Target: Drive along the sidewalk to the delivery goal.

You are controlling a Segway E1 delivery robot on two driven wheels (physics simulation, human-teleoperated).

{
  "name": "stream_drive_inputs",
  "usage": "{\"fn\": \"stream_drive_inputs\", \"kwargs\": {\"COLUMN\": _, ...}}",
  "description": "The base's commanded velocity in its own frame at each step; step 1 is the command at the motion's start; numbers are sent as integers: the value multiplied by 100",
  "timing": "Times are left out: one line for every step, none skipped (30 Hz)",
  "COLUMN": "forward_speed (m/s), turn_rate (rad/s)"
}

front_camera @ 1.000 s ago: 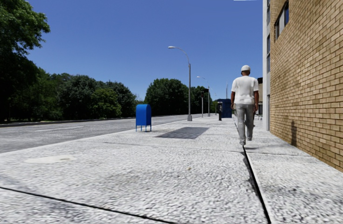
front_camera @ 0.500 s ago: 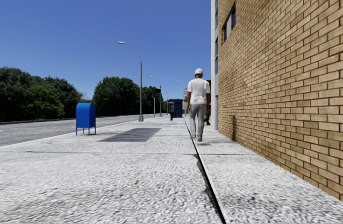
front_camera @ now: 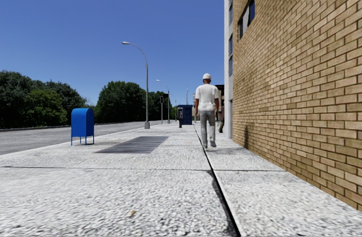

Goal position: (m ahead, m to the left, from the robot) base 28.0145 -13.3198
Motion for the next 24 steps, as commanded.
{"fn": "stream_drive_inputs", "kwargs": {"forward_speed": 95, "turn_rate": 0}}
{"fn": "stream_drive_inputs", "kwargs": {"forward_speed": 95, "turn_rate": 0}}
{"fn": "stream_drive_inputs", "kwargs": {"forward_speed": 96, "turn_rate": 0}}
{"fn": "stream_drive_inputs", "kwargs": {"forward_speed": 96, "turn_rate": 0}}
{"fn": "stream_drive_inputs", "kwargs": {"forward_speed": 96, "turn_rate": 0}}
{"fn": "stream_drive_inputs", "kwargs": {"forward_speed": 96, "turn_rate": 0}}
{"fn": "stream_drive_inputs", "kwargs": {"forward_speed": 96, "turn_rate": 0}}
{"fn": "stream_drive_inputs", "kwargs": {"forward_speed": 96, "turn_rate": 0}}
{"fn": "stream_drive_inputs", "kwargs": {"forward_speed": 96, "turn_rate": 0}}
{"fn": "stream_drive_inputs", "kwargs": {"forward_speed": 96, "turn_rate": 0}}
{"fn": "stream_drive_inputs", "kwargs": {"forward_speed": 96, "turn_rate": 0}}
{"fn": "stream_drive_inputs", "kwargs": {"forward_speed": 97, "turn_rate": 0}}
{"fn": "stream_drive_inputs", "kwargs": {"forward_speed": 97, "turn_rate": 0}}
{"fn": "stream_drive_inputs", "kwargs": {"forward_speed": 97, "turn_rate": 0}}
{"fn": "stream_drive_inputs", "kwargs": {"forward_speed": 98, "turn_rate": 0}}
{"fn": "stream_drive_inputs", "kwargs": {"forward_speed": 98, "turn_rate": 0}}
{"fn": "stream_drive_inputs", "kwargs": {"forward_speed": 99, "turn_rate": 0}}
{"fn": "stream_drive_inputs", "kwargs": {"forward_speed": 102, "turn_rate": 0}}
{"fn": "stream_drive_inputs", "kwargs": {"forward_speed": 102, "turn_rate": 0}}
{"fn": "stream_drive_inputs", "kwargs": {"forward_speed": 103, "turn_rate": 0}}
{"fn": "stream_drive_inputs", "kwargs": {"forward_speed": 103, "turn_rate": 0}}
{"fn": "stream_drive_inputs", "kwargs": {"forward_speed": 103, "turn_rate": 0}}
{"fn": "stream_drive_inputs", "kwargs": {"forward_speed": 103, "turn_rate": 0}}
{"fn": "stream_drive_inputs", "kwargs": {"forward_speed": 104, "turn_rate": 0}}
